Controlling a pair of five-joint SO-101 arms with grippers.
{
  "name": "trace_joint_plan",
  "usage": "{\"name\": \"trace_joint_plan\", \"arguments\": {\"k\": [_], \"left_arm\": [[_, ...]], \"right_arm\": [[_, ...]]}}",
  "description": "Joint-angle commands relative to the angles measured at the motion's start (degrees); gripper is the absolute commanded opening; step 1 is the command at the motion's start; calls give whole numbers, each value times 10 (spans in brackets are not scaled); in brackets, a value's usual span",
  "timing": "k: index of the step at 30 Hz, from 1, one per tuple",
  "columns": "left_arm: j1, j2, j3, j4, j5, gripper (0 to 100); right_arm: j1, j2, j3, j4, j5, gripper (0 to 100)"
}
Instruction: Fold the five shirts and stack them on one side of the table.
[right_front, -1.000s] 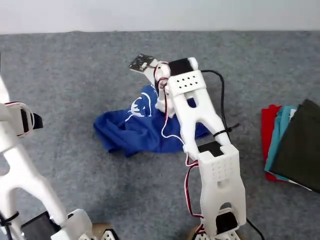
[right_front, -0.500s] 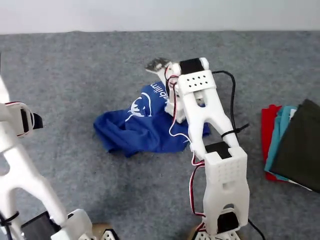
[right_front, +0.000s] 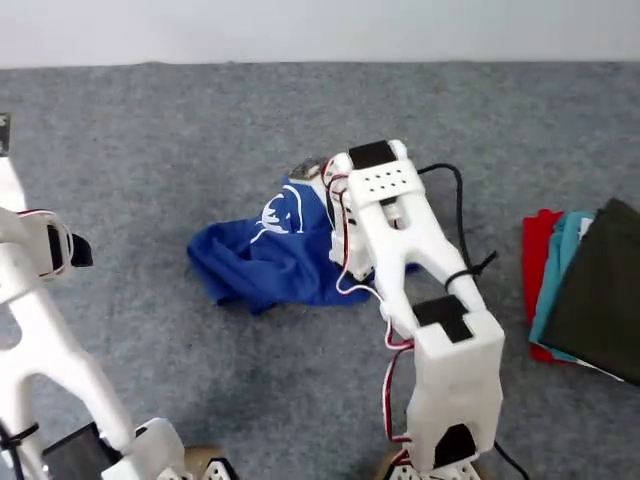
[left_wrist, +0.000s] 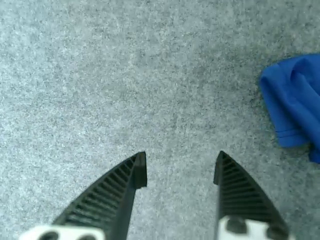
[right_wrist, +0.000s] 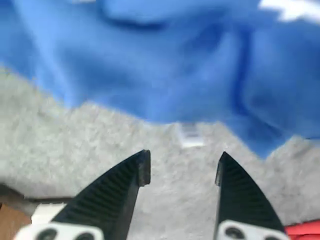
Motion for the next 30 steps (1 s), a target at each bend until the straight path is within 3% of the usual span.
{"name": "trace_joint_plan", "arguments": {"k": [1,11,13,18,23,30], "left_arm": [[2,-21,-3,3,-1,224],[2,-21,-3,3,-1,224],[2,-21,-3,4,-1,224],[2,-21,-3,5,-1,224],[2,-21,-3,4,-2,224],[3,-21,-3,3,-4,224]], "right_arm": [[-22,-51,30,12,18,223],[-31,79,30,-131,23,220],[-34,88,11,-120,23,197],[-35,90,-57,-66,24,4],[-23,89,-160,25,39,11],[14,-45,-179,27,40,10]]}}
